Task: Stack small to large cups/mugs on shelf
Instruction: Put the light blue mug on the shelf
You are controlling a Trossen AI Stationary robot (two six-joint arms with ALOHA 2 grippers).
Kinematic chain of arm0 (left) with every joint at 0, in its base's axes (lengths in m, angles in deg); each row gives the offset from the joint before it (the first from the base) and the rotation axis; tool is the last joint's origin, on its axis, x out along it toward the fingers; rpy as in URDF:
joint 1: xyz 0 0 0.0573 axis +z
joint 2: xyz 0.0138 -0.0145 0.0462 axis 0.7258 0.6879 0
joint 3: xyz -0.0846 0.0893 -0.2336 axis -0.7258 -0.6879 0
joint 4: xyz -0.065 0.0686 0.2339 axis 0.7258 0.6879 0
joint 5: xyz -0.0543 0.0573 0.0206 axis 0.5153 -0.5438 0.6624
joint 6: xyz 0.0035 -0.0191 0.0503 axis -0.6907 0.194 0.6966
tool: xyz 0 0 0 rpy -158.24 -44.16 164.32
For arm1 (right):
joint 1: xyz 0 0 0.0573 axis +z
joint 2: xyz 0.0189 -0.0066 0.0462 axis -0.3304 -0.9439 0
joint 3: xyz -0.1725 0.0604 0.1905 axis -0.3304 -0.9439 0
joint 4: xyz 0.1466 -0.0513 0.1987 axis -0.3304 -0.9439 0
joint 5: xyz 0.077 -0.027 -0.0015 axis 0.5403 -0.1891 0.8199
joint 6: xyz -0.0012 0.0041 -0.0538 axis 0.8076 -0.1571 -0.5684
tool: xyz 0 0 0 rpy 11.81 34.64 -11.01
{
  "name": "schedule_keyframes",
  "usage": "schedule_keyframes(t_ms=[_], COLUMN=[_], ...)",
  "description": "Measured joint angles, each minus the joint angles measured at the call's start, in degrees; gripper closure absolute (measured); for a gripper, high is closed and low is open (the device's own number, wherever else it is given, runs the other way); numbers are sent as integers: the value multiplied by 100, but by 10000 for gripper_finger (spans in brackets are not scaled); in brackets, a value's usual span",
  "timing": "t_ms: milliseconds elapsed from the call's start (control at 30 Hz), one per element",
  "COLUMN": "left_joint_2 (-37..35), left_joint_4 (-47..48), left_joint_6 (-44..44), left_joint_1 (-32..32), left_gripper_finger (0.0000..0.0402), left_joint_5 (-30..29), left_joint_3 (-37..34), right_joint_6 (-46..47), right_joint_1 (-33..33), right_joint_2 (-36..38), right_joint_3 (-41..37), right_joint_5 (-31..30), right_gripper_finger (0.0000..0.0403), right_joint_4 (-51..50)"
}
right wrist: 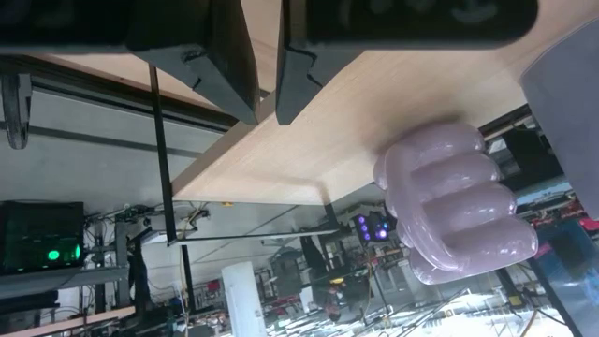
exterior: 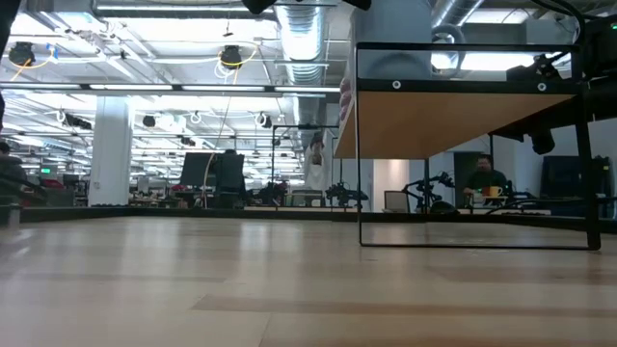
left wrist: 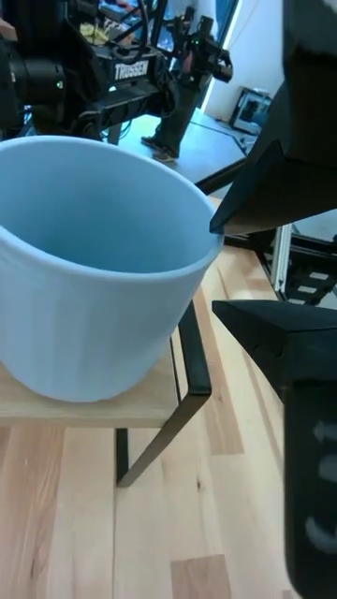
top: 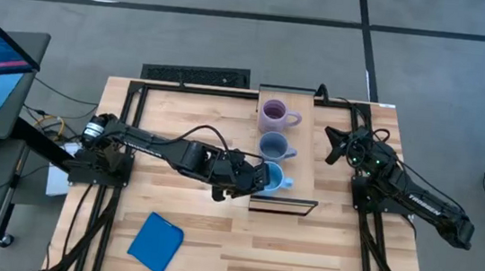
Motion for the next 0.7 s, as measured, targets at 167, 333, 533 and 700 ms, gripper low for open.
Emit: schedule_keyframes(t_ms=[167,333,533,700], left_joint_2=[-7,-7,-7,-7], left_joint_4=[-21,-81,16,137], left_joint_6=[198,294,163,-54], left_joint_1=[-2,31,35,35], left_gripper_finger=[289,289,289,289], left_joint_5=[-302,-415,-397,-138], left_joint_3=[2,2,0,0], right_joint_6=[0,0,0,0], right_joint_1=[0,2,0,2], right_joint_2=[-2,0,0,0], right_joint_3=[0,0,0,0], right_joint_5=[1,0,1,1], right_gripper_finger=[339,339,339,339], right_joint_4=[0,-1,0,0])
